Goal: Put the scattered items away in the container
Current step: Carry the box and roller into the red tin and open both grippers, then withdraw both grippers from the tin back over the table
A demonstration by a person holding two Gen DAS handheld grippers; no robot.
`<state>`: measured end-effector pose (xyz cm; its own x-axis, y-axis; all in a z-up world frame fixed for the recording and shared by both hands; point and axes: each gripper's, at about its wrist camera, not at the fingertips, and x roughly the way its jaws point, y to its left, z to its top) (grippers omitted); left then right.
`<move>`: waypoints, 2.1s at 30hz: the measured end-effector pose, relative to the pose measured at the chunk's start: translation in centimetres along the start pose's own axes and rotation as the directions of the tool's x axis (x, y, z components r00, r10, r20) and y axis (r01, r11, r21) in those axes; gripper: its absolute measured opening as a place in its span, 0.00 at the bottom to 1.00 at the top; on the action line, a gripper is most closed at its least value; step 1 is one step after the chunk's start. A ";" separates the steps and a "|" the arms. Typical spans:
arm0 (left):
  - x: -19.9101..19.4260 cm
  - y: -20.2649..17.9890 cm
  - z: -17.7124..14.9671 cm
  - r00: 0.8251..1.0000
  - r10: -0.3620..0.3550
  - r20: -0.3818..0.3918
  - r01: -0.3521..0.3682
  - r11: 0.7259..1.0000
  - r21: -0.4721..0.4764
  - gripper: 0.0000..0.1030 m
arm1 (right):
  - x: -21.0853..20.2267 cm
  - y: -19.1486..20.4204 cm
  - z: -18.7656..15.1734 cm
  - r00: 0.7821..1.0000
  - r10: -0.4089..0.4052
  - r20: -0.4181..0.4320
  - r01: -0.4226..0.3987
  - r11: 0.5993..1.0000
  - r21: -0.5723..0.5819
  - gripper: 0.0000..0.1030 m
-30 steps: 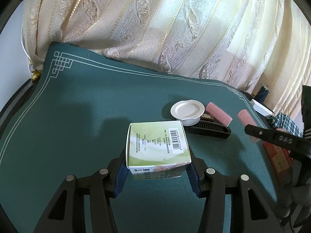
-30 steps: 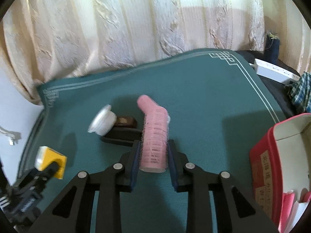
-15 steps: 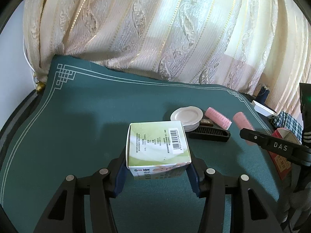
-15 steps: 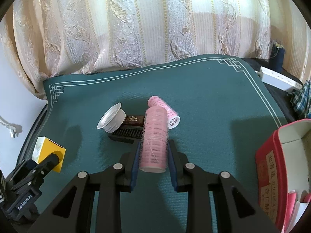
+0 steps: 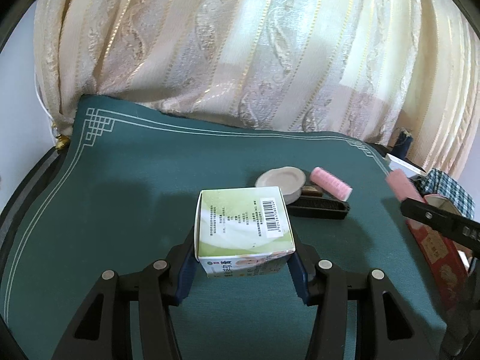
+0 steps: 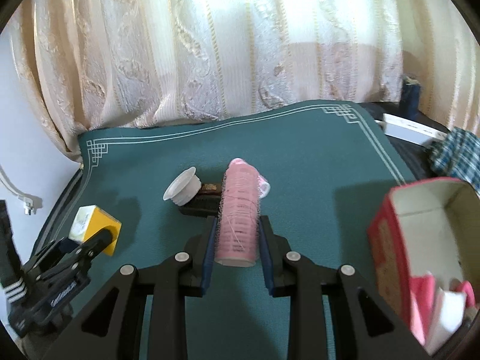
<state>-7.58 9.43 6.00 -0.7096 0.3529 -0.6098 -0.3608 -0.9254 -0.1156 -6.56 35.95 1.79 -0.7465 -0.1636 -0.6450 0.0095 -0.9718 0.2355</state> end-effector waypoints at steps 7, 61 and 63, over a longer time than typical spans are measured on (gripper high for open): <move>-1.2 -4.9 -0.3 0.994 -0.111 -0.019 0.111 0.993 0.041 0.53 | -6.6 -5.3 -2.2 0.995 -0.076 0.061 0.072 0.994 0.077 0.29; -3.1 -10.1 2.0 0.971 -0.234 -0.055 0.237 0.970 0.053 0.84 | -15.1 -9.9 -3.2 0.975 -0.075 0.207 0.046 0.989 0.141 0.80; -3.3 -8.0 1.7 0.975 -0.214 -0.054 0.216 0.976 0.037 0.84 | -14.0 -7.9 -3.0 0.980 -0.051 0.194 0.029 0.993 0.114 0.80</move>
<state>-3.39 15.88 10.29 -0.5819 0.5349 -0.6126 -0.5278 -0.8215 -0.2159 5.87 45.36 6.78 -0.8610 -0.0778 -0.5027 -0.0880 -0.9506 0.2977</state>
